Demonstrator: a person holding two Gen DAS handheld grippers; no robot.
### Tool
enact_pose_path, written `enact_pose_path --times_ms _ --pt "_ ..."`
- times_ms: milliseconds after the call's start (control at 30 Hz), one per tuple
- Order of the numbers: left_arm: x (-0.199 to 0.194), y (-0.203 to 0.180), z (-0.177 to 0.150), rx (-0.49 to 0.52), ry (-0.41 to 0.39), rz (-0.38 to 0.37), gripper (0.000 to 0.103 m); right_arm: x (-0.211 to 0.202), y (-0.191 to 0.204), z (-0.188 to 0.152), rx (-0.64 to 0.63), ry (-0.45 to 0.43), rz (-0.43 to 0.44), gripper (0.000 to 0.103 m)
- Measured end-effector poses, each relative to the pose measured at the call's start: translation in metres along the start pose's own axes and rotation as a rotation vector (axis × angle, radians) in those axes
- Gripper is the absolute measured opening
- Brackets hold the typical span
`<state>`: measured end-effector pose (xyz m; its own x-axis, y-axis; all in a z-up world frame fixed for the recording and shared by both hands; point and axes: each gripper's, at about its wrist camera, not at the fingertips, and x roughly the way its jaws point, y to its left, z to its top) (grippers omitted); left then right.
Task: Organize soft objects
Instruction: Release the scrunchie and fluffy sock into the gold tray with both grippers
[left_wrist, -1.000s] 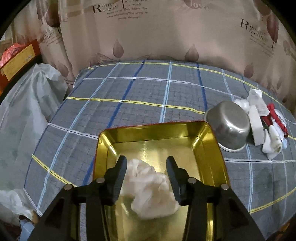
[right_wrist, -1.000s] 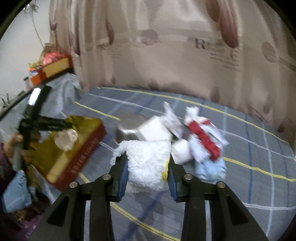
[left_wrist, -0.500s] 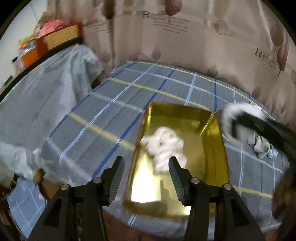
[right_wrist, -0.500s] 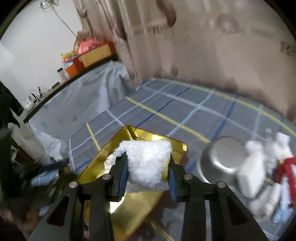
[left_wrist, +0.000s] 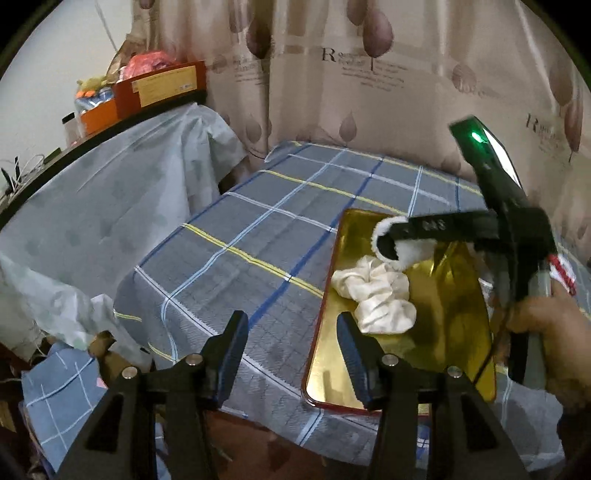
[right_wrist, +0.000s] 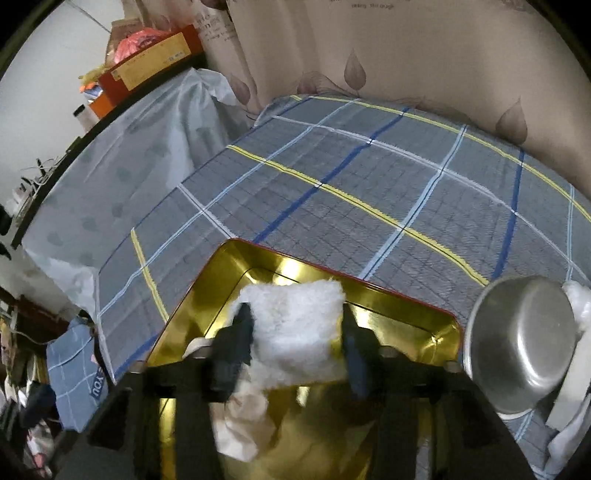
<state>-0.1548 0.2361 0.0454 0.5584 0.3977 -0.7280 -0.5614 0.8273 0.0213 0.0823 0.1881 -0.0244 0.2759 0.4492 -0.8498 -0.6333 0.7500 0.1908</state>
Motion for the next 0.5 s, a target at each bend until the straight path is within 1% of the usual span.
enact_pose_path --times_ms 33,67,100,167,233,267,300,367,400,467,500 --pt "0.001 -0.001 -0.001 0.011 0.001 -0.002 0.051 0.000 0.001 0.000 0.004 -0.009 0.007 0.065" --pt "0.003 -0.002 -0.001 0.019 0.004 0.003 0.051 -0.001 0.002 0.000 0.000 -0.020 -0.005 0.071" --pt "0.004 -0.003 -0.002 0.024 0.006 0.000 0.051 -0.004 0.004 -0.001 -0.008 -0.036 -0.040 0.071" --pt "0.006 -0.004 -0.004 0.027 0.014 -0.026 0.051 -0.017 0.003 -0.002 -0.007 -0.089 -0.053 0.071" --pt "0.007 -0.005 -0.005 0.024 0.018 -0.032 0.051 -0.045 -0.005 -0.013 0.009 -0.200 -0.031 0.072" --pt "0.007 -0.006 -0.006 0.024 0.018 -0.032 0.051 -0.065 -0.009 -0.024 0.012 -0.271 -0.040 0.078" --pt "0.007 -0.007 -0.007 0.027 0.015 -0.036 0.051 -0.078 -0.012 -0.033 0.010 -0.312 -0.062 0.088" --pt "0.005 -0.010 -0.009 0.037 0.005 -0.051 0.051 -0.108 -0.019 -0.063 -0.011 -0.402 -0.136 0.095" --pt "0.004 -0.013 -0.011 0.043 0.001 -0.068 0.051 -0.123 -0.024 -0.082 -0.026 -0.433 -0.190 0.096" --pt "0.000 -0.022 -0.014 0.068 -0.003 -0.109 0.051 -0.146 -0.040 -0.116 -0.041 -0.454 -0.298 0.096" --pt "-0.003 -0.028 -0.016 0.090 -0.007 -0.134 0.051 -0.158 -0.054 -0.138 -0.033 -0.456 -0.359 0.096"
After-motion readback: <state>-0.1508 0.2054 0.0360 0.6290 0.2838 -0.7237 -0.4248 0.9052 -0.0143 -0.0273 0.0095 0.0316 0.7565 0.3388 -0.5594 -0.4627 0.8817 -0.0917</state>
